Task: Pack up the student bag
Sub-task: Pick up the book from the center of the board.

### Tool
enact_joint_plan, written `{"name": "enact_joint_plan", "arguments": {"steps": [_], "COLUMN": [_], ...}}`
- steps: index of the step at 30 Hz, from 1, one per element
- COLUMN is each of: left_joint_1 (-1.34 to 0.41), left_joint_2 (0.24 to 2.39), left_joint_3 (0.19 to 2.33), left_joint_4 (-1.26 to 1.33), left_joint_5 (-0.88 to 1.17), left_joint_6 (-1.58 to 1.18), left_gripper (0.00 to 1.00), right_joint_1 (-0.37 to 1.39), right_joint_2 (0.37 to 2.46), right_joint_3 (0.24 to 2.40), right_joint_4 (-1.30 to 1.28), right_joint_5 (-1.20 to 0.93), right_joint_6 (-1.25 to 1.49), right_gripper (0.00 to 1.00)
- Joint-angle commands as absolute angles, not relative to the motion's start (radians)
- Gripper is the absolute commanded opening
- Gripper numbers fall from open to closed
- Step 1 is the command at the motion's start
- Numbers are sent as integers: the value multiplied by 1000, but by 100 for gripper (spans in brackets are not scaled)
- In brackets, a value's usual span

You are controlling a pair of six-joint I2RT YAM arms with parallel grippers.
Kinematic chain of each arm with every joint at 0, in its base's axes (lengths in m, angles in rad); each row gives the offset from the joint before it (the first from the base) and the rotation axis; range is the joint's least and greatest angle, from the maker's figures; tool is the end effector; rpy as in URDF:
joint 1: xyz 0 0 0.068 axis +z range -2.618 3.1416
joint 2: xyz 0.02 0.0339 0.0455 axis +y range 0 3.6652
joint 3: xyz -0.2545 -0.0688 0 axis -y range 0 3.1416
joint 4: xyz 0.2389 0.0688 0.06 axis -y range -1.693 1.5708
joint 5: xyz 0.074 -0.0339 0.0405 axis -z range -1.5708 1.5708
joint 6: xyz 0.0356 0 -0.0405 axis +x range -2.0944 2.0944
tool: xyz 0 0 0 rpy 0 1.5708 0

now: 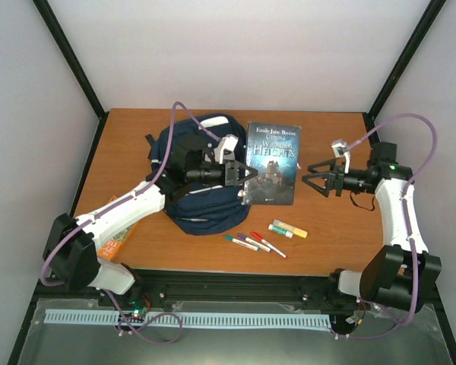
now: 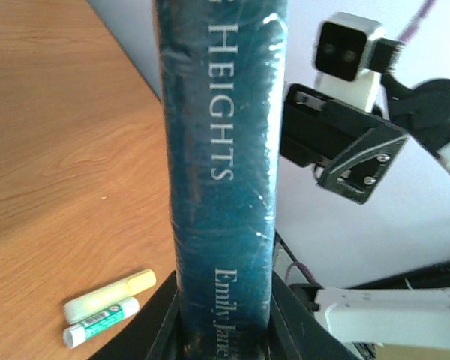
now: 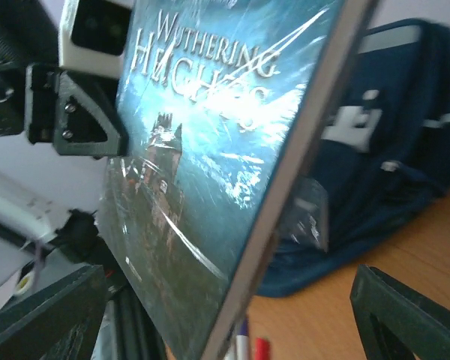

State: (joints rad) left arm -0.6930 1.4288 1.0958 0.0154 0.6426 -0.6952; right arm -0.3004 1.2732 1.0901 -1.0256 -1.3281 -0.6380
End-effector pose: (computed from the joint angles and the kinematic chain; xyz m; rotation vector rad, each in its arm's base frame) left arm 0.2377 -0.2252 0.3120 0.4983 2.0781 -1.4936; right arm 0.2208 -0.0322 0.2951 -0.6058 1.8841 1.2054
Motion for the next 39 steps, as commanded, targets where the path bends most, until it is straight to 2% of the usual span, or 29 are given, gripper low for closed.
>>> {"name": "enact_joint_plan", "arguments": {"steps": [1, 2, 8, 13, 17, 19, 26, 34, 39], "left_joint_1": [-692, -692, -690, -682, -664, -655, -638, -638, -638], "left_joint_2": [1330, 1320, 1300, 1308, 1314, 1318, 1348, 1420, 1458], "left_joint_3": [1116, 1113, 1105, 1088, 1085, 1080, 1069, 1063, 1072], "left_joint_4": [253, 259, 273, 328, 339, 340, 364, 448, 467], "left_joint_5": [796, 797, 777, 752, 749, 748, 762, 822, 833], "left_joint_6": [-666, -666, -677, -712, -724, -728, -748, -804, -817], "left_gripper": [1, 1, 1, 1, 1, 1, 1, 1, 1], "right_joint_1": [-177, -155, -83, -65, -61, -55, -54, -34, -28], "right_joint_2": [1296, 1302, 1348, 1396, 1366, 1360, 1373, 1346, 1347], "right_joint_3": [1132, 1137, 1166, 1209, 1169, 1153, 1131, 1127, 1128], "right_joint_4": [-1028, -1018, -1019, -1314, -1190, -1131, -1132, -1086, -1071], "right_joint_5": [-1442, -1450, -1505, -1654, -1689, -1683, -1665, -1692, -1692], "right_joint_6": [-643, -636, -632, -935, -821, -759, -750, -690, -652], "right_gripper": [97, 100, 100, 100, 99, 90, 67, 63, 53]}}
